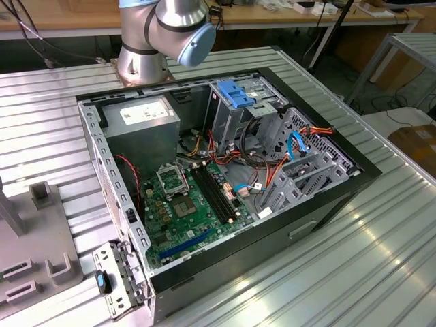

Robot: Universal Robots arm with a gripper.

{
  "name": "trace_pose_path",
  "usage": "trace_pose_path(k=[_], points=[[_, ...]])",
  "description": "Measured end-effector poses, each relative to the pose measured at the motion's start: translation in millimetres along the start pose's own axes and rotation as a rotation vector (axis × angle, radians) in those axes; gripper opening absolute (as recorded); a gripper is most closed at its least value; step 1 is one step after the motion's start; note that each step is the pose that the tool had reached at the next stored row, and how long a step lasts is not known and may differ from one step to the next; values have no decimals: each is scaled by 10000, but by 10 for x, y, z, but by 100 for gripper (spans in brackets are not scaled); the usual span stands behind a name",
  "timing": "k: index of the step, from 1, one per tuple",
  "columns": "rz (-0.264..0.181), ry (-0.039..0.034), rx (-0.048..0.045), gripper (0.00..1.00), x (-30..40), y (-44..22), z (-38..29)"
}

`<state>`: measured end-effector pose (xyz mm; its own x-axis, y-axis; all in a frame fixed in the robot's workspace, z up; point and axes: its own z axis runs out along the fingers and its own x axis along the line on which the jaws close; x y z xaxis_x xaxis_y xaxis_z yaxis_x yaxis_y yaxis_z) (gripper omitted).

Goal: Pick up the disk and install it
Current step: 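Pick up the disk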

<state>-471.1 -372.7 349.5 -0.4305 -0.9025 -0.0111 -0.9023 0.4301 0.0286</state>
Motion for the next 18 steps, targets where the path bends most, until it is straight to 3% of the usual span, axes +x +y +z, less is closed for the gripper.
trace_pose_path(k=[5, 8, 10, 18], points=[[-1868, 54, -20, 11, 0, 0, 0], [-2615, 75, -29, 11, 0, 0, 1], [-3473, 99, -38, 11, -1, -1, 2], [-3547, 102, -39, 11, -4, -8, 2]])
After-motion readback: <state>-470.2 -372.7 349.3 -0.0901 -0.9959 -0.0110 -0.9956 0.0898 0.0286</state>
